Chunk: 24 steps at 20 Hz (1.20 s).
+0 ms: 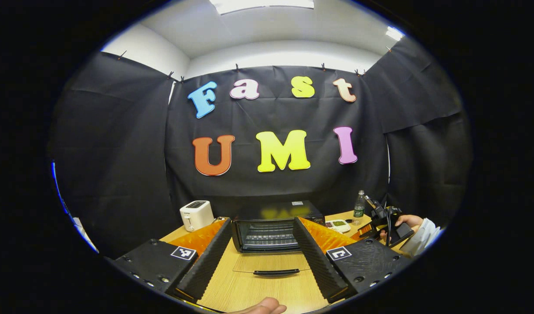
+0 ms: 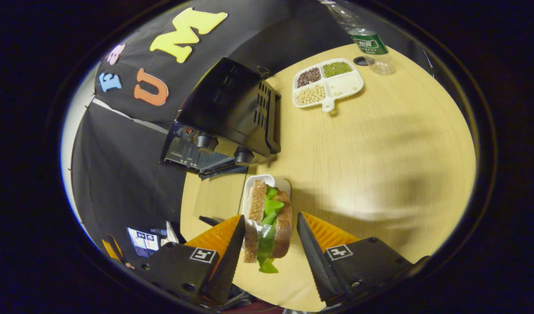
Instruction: Open the electric oven with the left hand, put the food in, and close the electric oven.
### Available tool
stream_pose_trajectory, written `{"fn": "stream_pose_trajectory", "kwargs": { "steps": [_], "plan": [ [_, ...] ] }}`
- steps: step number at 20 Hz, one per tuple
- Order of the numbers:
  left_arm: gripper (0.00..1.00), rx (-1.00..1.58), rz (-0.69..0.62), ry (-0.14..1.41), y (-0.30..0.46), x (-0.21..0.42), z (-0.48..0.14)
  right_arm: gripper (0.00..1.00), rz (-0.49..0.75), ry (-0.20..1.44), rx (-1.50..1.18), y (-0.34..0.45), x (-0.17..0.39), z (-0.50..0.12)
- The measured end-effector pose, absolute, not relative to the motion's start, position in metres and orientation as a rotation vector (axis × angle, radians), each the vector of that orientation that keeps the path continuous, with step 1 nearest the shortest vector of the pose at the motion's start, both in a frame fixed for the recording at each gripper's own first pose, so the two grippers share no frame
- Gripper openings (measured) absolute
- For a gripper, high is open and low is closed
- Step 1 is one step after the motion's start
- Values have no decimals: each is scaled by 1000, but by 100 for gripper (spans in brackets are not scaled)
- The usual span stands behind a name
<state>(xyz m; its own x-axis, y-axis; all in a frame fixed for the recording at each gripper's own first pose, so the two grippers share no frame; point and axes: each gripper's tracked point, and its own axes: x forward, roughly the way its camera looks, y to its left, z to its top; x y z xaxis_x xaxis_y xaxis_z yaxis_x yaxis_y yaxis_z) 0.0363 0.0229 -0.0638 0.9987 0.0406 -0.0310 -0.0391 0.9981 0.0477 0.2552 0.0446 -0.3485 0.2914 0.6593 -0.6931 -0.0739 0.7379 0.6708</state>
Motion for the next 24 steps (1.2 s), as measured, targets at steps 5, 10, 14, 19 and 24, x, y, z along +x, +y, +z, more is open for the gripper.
{"fn": "stream_pose_trajectory", "kwargs": {
  "steps": [5,10,14,19,24],
  "plan": [
    [93,56,19,35,19,32,-65,55,503,1195,604,50,246,-346],
    [93,57,11,32,24,26,-69,38,466,1144,553,46,236,-336],
    [93,45,13,34,32,22,-73,38,449,1088,551,44,224,-319],
    [93,3,-15,27,35,16,-77,39,437,986,655,55,206,-291],
    [93,-26,-43,39,45,12,-93,37,449,881,737,100,201,-284]
  ]
}}
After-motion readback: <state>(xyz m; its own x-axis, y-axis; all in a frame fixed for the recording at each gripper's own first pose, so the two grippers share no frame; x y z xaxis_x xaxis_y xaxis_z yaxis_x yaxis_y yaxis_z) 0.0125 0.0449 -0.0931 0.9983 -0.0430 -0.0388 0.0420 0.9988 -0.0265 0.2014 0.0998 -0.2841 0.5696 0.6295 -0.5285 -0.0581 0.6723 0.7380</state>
